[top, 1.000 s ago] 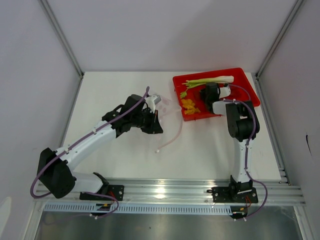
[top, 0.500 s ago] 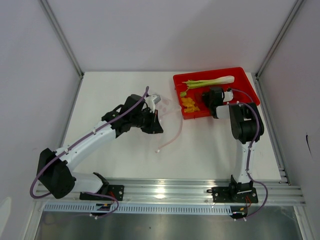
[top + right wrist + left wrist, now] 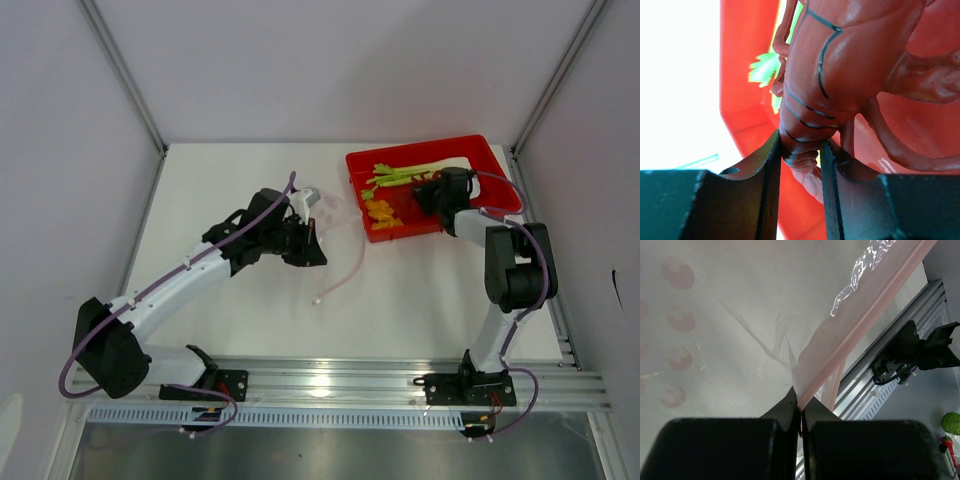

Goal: Place the food in the zip-top bag and seal the zipper
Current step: Pick up the fake lobster from the bin, then place the fake lobster in the zipper food storage bag.

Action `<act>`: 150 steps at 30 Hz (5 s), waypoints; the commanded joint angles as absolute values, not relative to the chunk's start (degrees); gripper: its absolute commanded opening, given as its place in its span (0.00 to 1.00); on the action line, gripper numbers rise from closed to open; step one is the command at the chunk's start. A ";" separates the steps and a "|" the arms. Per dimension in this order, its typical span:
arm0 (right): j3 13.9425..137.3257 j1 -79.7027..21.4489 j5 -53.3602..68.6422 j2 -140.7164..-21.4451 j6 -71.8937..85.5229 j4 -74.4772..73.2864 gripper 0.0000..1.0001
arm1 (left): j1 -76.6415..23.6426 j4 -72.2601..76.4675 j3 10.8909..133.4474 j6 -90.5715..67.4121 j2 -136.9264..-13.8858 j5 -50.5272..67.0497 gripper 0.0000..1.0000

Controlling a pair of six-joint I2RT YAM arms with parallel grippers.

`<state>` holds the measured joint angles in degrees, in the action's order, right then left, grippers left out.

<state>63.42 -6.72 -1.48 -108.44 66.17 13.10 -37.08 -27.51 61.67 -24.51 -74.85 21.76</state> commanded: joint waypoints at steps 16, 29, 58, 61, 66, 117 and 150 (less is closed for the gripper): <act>65.30 -8.79 5.18 -84.23 46.86 -11.23 0.00 | -35.95 -31.64 67.41 -22.15 -78.74 15.91 0.01; 61.00 -26.79 10.27 -58.20 36.21 -38.75 0.00 | -31.12 -37.09 72.51 -17.67 -81.91 11.51 0.01; 64.16 -70.13 7.82 -57.12 29.19 -57.82 0.00 | -28.65 -45.00 76.03 -8.88 -91.14 13.80 0.00; 65.39 -70.66 8.52 -59.32 27.43 -58.80 0.00 | -28.91 -44.65 74.53 -9.05 -90.00 14.33 0.01; 67.58 -70.66 10.19 -62.48 25.93 -58.10 0.00 | -30.67 -42.72 71.90 -10.36 -85.53 14.94 0.00; 81.30 -46.76 29.70 -80.77 20.83 -64.25 0.00 | -44.91 -37.44 61.00 -17.05 -68.21 8.09 0.01; 82.09 -43.15 32.27 -82.53 24.26 -61.43 0.00 | -49.48 -35.95 59.94 -19.34 -66.01 8.26 0.01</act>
<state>81.67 -42.96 33.26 -84.12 24.86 -62.35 -48.80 -37.21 59.72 -18.06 -67.44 7.68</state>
